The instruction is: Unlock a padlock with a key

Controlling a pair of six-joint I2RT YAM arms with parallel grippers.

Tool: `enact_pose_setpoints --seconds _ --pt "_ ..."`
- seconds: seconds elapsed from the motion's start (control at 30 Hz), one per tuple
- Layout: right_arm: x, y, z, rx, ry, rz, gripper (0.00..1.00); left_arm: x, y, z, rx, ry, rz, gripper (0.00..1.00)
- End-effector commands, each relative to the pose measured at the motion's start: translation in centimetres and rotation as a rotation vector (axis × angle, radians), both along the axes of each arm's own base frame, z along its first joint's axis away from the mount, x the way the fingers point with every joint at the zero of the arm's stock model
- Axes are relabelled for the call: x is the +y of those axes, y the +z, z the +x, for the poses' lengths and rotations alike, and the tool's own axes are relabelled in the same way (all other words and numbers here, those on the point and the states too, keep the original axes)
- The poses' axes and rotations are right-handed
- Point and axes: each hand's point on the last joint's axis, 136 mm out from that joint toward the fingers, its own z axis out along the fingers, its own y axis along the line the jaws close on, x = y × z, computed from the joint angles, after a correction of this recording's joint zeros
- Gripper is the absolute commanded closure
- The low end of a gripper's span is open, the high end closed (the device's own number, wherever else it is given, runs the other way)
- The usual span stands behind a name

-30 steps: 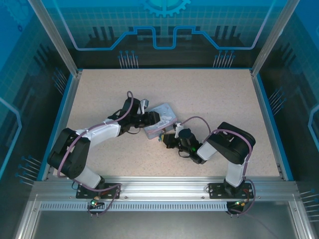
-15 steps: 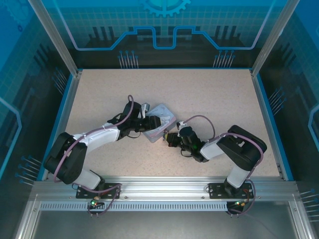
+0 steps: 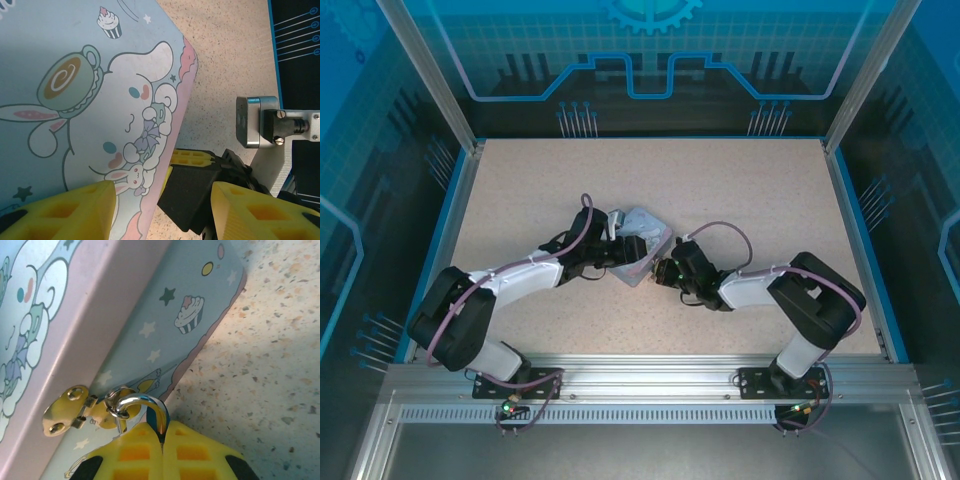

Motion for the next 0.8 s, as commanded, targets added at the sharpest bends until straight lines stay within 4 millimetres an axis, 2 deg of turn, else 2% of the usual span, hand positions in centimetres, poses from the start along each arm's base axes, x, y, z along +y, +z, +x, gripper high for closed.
enact_pose_setpoints --seconds 0.0,0.2,0.4,0.63,0.77 --pt "-5.7 -3.0 -0.5 0.083 -0.125 -0.178 0.96 2.5 -5.7 -2.8 0.171 0.041 0.135 0.45" --pt "-7.0 -1.5 0.9 0.105 -0.189 -0.248 0.95 2.3 -6.7 -3.2 0.187 0.035 0.143 0.45" --pt "-7.9 -0.8 1.7 0.133 -0.219 -0.328 0.96 1.7 -7.6 -3.7 0.198 0.020 0.152 0.45" --pt "-8.0 -0.3 3.0 0.103 -0.209 -0.303 0.96 1.6 -8.7 -4.0 0.218 0.018 0.161 0.45" --pt "-8.8 0.4 3.7 0.083 -0.232 -0.308 0.96 1.7 -9.2 -4.2 0.228 0.022 0.163 0.45"
